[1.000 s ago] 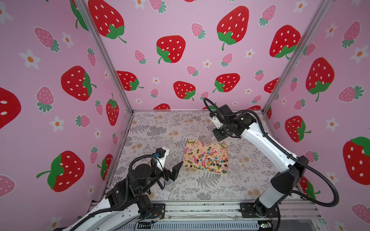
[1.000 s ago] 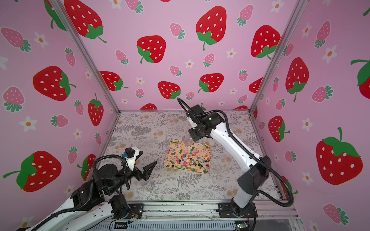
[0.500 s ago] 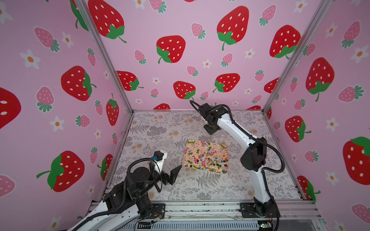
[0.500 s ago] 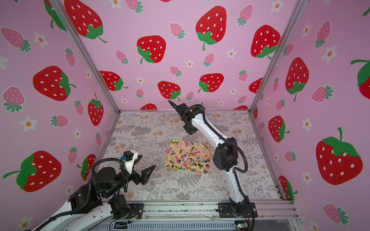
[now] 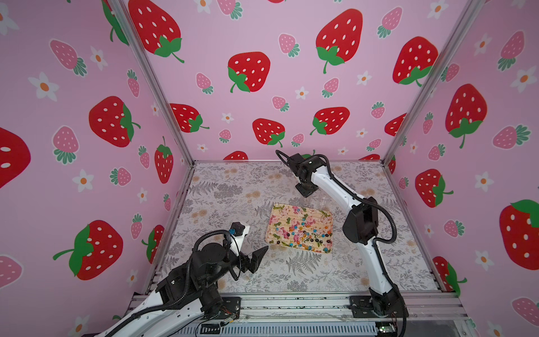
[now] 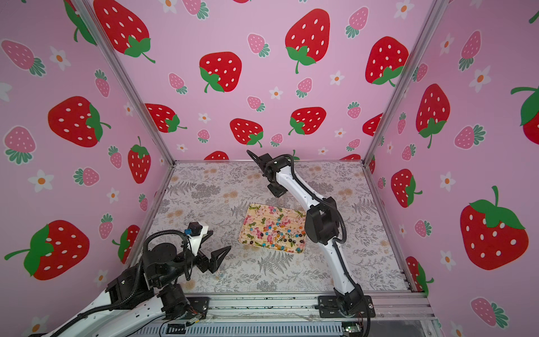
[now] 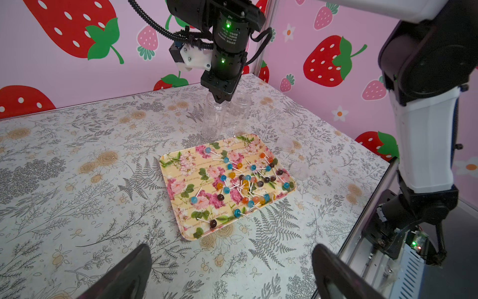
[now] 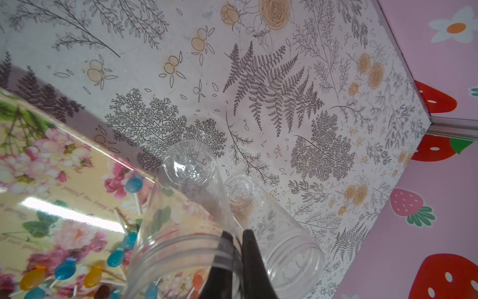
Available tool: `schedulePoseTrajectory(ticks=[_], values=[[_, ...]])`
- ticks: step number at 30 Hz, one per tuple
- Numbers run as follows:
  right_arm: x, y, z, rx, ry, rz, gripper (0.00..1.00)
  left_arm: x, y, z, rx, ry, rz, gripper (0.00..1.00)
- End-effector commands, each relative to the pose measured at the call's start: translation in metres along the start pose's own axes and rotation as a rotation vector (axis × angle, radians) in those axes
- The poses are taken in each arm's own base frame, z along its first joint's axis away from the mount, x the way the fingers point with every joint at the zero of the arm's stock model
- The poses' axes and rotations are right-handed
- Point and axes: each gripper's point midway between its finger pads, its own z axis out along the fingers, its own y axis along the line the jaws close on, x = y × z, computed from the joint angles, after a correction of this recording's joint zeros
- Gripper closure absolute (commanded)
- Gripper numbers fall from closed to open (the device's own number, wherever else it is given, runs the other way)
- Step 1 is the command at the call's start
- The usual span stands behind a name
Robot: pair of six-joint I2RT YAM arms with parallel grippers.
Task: Pour the candies out of the jar
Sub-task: Place the jar at the center of the board.
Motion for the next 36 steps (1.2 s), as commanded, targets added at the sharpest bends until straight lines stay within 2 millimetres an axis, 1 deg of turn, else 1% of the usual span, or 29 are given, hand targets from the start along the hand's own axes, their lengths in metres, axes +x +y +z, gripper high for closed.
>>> schedulePoseTrajectory(ticks=[1, 7, 9, 11, 13, 15, 18, 20, 23, 27, 30, 33, 35, 36], values=[[-0.005, -0.001, 0.003, -0.019, -0.01, 0.022, 1.0, -0.01, -0.004, -0.002, 0.019, -0.032, -0.011, 0.01], [-0.004, -0.001, 0.013, -0.028, 0.008, 0.032, 0.99, -0.011, -0.004, -0.002, 0.018, -0.035, -0.006, 0.01], [-0.003, -0.002, 0.015, -0.033, 0.012, 0.04, 0.95, -0.011, -0.004, -0.002, 0.018, -0.035, -0.006, 0.01], [-0.004, -0.004, 0.016, -0.026, 0.011, 0.049, 0.85, -0.011, -0.004, -0.002, 0.018, -0.035, -0.006, 0.01], [-0.005, -0.006, 0.016, -0.02, 0.004, 0.053, 0.77, -0.011, -0.004, -0.002, 0.017, -0.035, -0.005, 0.01], [-0.008, -0.008, 0.013, -0.018, -0.009, 0.06, 0.71, -0.011, -0.003, -0.002, 0.015, -0.033, -0.003, 0.01], [-0.015, -0.014, 0.004, -0.015, -0.039, 0.072, 0.65, -0.013, -0.003, -0.002, 0.013, -0.032, 0.003, 0.01], [-0.02, -0.019, -0.007, -0.01, -0.069, 0.081, 0.61, -0.016, -0.004, -0.003, 0.013, -0.033, 0.006, 0.01], [-0.029, -0.031, -0.032, -0.002, -0.136, 0.102, 0.56, -0.018, -0.004, -0.004, 0.009, -0.032, 0.004, 0.01], [-0.035, -0.05, -0.075, 0.006, -0.242, 0.139, 0.51, -0.018, 0.002, -0.005, -0.022, -0.028, 0.002, 0.01], [-0.033, -0.058, -0.106, -0.003, -0.316, 0.161, 0.5, -0.018, 0.01, -0.005, -0.075, -0.015, 0.002, 0.01], [-0.027, -0.063, -0.136, -0.006, -0.397, 0.177, 0.49, -0.019, 0.016, -0.004, -0.11, -0.01, -0.007, 0.01], [-0.021, -0.062, -0.153, -0.021, -0.453, 0.18, 0.49, -0.021, 0.019, -0.004, -0.128, -0.004, -0.02, 0.01], [-0.017, -0.057, -0.161, -0.036, -0.487, 0.172, 0.49, -0.021, 0.023, -0.003, -0.147, 0.004, -0.035, 0.01]])
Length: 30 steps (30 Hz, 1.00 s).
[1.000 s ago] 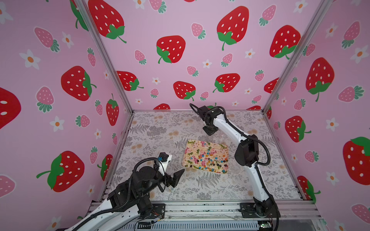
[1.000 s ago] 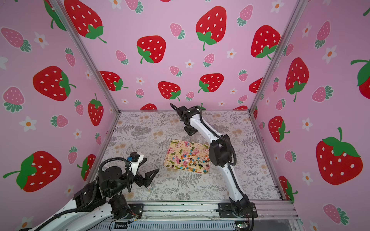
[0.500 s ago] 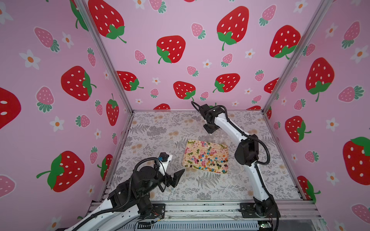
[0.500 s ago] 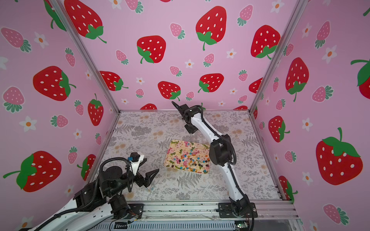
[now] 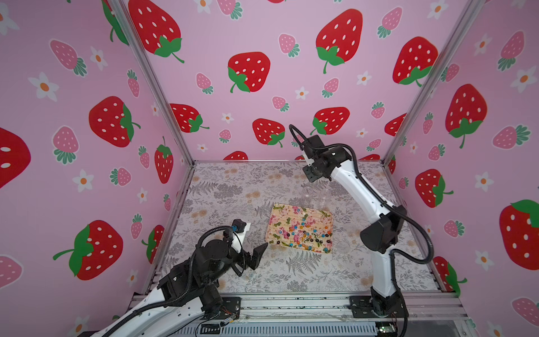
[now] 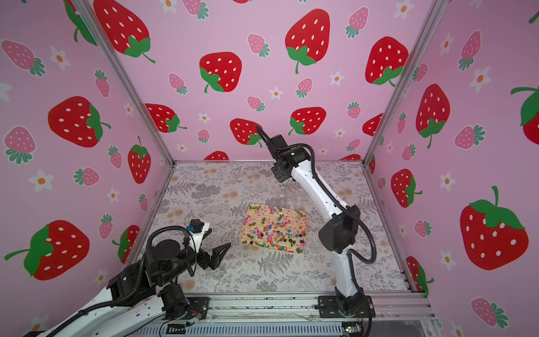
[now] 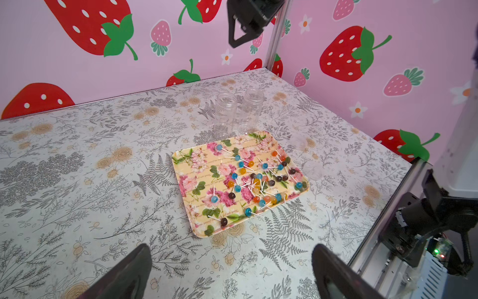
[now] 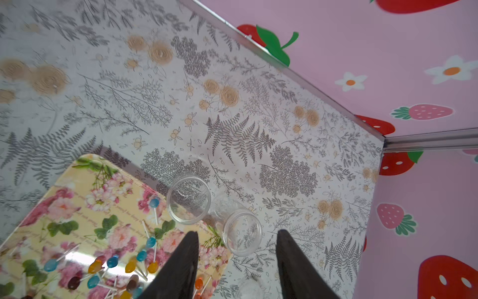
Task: Pour the candies out of the jar
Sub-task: Place the jar at the center of the board, then pick up the jar from the center of the board.
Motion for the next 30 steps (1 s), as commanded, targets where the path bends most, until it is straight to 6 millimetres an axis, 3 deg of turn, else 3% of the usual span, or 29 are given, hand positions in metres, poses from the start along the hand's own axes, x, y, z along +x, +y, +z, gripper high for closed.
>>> schedulePoseTrajectory(ticks=[1, 4, 7, 12, 18, 24, 30], values=[[-0.008, 0.008, -0.036, -0.053, -0.143, -0.004, 0.47, -0.014, 0.014, -0.004, -0.074, -0.01, -0.052, 0.01], [0.005, 0.029, -0.06, -0.163, -0.249, -0.009, 0.41, -0.01, 0.027, 0.003, -0.106, 0.03, -0.144, 0.01], [0.033, 0.051, -0.078, -0.282, -0.327, 0.003, 0.36, -0.007, 0.04, 0.01, -0.093, 0.068, -0.285, 0.01], [0.08, 0.11, -0.107, -0.476, -0.454, -0.074, 0.21, 0.004, 0.063, 0.018, -0.087, 0.107, -0.501, 0.01], [0.126, 0.18, -0.11, -0.588, -0.393, -0.2, 0.07, 0.011, 0.086, 0.025, -0.087, 0.087, -0.776, 0.01], [0.138, 0.249, -0.116, -0.729, -0.424, -0.269, 0.02, 0.017, 0.1, 0.023, -0.126, 0.039, -0.927, 0.01], [0.141, 0.309, -0.109, -0.784, -0.434, -0.358, 0.01, 0.03, 0.11, 0.027, -0.144, 0.022, -1.069, 0.01]])
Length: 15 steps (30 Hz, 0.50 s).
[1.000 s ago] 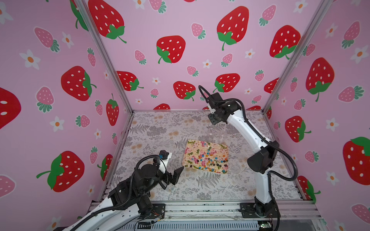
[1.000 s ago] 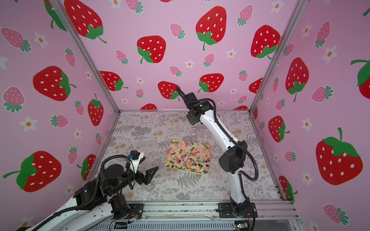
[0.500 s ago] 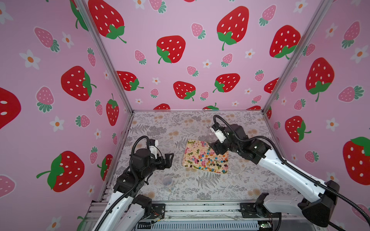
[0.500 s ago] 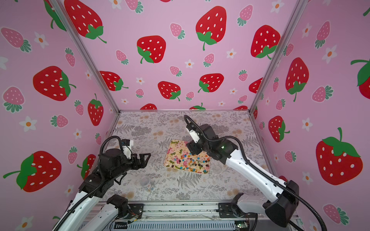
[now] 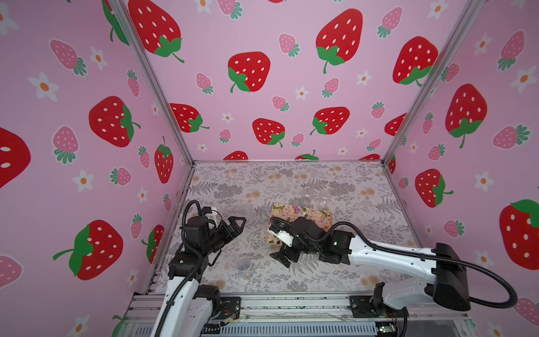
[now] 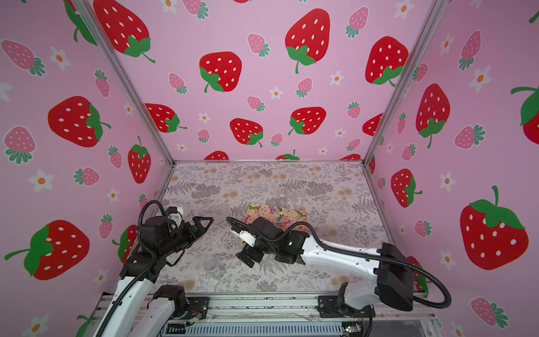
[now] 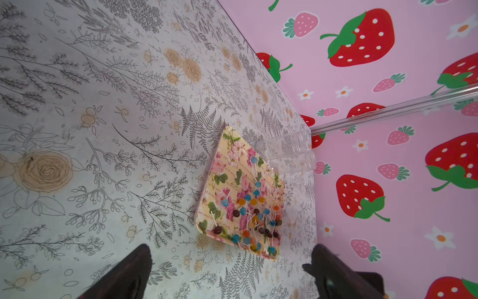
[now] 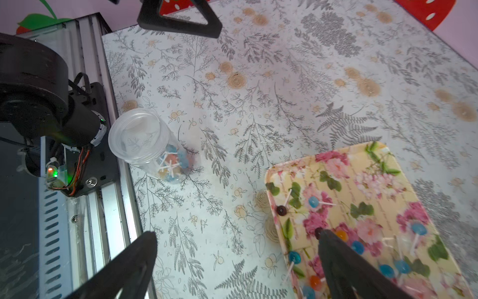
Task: Pour the candies out of the jar
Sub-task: Pick up the jar from the center of the board.
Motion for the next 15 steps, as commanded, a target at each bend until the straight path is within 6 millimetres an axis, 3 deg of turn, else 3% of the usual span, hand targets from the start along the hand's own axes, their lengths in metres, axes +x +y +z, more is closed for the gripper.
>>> schedulePoseTrajectory(ticks=[1, 9, 15], values=[[-0.029, 0.03, 0.015, -0.051, -0.1, -0.05, 0.01, -0.002, 0.001, 0.001, 0.018, -0.009, -0.108, 0.01], [-0.039, 0.068, 0.059, -0.11, -0.155, -0.102, 0.01, -0.005, 0.014, 0.001, -0.037, -0.03, -0.151, 0.01], [-0.04, 0.079, 0.076, -0.118, -0.159, -0.136, 0.01, -0.005, 0.014, 0.002, -0.029, -0.027, -0.156, 0.01]])
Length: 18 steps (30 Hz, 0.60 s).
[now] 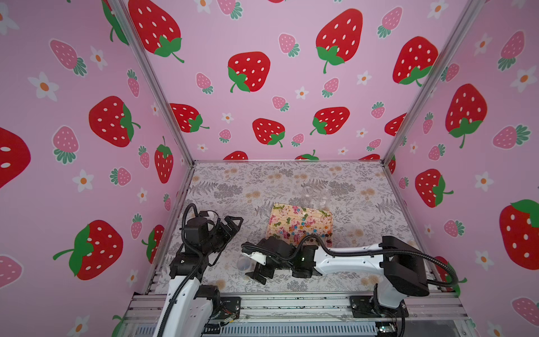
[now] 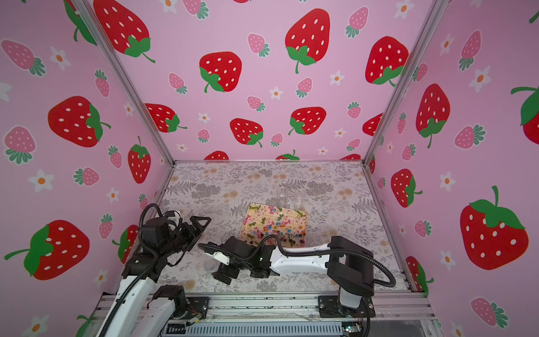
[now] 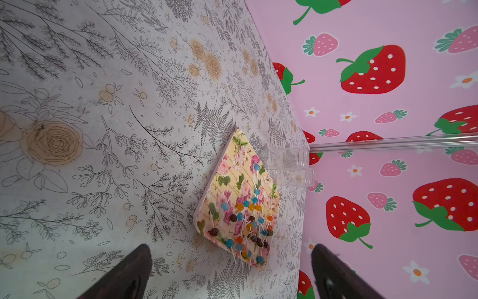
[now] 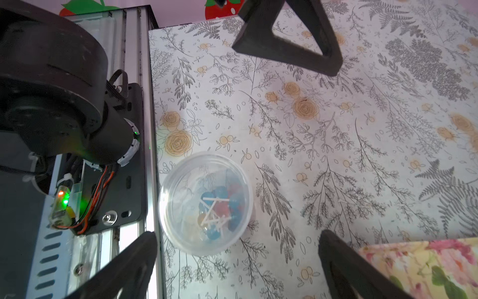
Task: Pour the candies out of the jar
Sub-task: Pick up the jar from the center of the board.
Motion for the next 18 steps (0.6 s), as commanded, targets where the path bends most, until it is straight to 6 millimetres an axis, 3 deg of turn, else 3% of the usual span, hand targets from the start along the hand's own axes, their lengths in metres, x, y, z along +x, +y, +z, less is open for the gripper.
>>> schedulePoseTrajectory(ticks=[1, 11, 18], values=[[-0.024, 0.002, 0.005, 0.006, -0.077, -0.032, 0.01, -0.003, 0.0, 0.0, 0.001, -0.014, -0.022, 0.01], [-0.024, 0.007, 0.026, -0.014, -0.091, -0.049, 0.03, -0.002, -0.001, 0.001, 0.017, -0.01, -0.027, 0.01], [-0.026, 0.007, 0.034, -0.017, -0.121, -0.032, 0.11, 0.0, 0.0, 0.002, 0.02, -0.003, -0.038, 0.01]])
